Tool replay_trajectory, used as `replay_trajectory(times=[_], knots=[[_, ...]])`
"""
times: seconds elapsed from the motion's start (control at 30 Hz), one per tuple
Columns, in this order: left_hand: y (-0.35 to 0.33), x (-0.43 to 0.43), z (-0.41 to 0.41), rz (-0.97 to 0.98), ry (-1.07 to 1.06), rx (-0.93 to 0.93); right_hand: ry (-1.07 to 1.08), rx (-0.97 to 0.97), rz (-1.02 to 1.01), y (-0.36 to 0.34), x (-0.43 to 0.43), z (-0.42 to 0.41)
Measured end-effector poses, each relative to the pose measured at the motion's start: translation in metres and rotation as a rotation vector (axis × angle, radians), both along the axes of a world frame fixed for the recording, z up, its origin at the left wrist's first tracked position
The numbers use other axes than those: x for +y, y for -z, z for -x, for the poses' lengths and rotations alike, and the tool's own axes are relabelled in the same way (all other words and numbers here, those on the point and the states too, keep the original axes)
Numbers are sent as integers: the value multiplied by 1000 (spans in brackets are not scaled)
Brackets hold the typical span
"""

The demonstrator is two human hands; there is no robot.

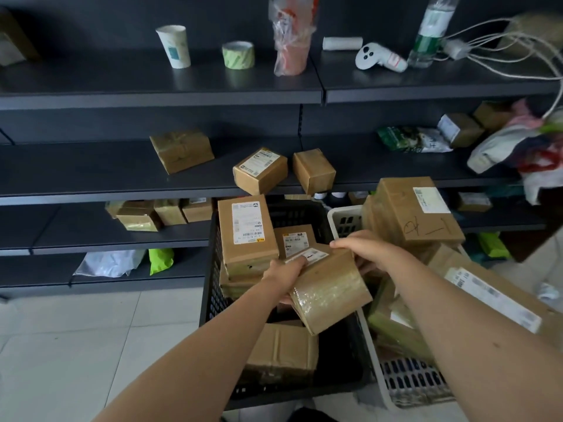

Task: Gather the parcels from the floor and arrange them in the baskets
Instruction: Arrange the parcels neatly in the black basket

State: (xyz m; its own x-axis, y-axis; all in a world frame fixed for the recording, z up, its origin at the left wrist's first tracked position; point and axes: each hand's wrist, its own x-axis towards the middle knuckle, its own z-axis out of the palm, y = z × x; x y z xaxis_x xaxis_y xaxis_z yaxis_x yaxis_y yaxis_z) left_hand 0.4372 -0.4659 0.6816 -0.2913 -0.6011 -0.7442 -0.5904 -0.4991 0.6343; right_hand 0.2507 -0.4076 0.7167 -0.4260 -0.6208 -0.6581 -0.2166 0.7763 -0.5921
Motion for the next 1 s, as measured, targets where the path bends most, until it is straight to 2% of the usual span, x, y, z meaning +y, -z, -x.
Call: replay_trajectory(times=[0.1, 0.3, 0.43, 0.63, 0.87, 1.0], knots=[[-4, -4, -2, 2, 37, -1, -26, -46, -30, 3, -3, 4], [-24, -28, 5, 6, 142, 18, 89, -49, -34, 6, -29, 17], [-42, -42, 18, 14, 190, -26, 21, -40, -73, -11, -41, 26], [-65, -70, 26, -102, 149, 22, -201, -80, -227, -53, -63, 46], [-63, -81, 51, -187, 161, 51, -247, 3, -249, -52, -87, 74], [-60, -81, 47, -251, 135, 60, -249, -26, -241, -45, -87, 70]])
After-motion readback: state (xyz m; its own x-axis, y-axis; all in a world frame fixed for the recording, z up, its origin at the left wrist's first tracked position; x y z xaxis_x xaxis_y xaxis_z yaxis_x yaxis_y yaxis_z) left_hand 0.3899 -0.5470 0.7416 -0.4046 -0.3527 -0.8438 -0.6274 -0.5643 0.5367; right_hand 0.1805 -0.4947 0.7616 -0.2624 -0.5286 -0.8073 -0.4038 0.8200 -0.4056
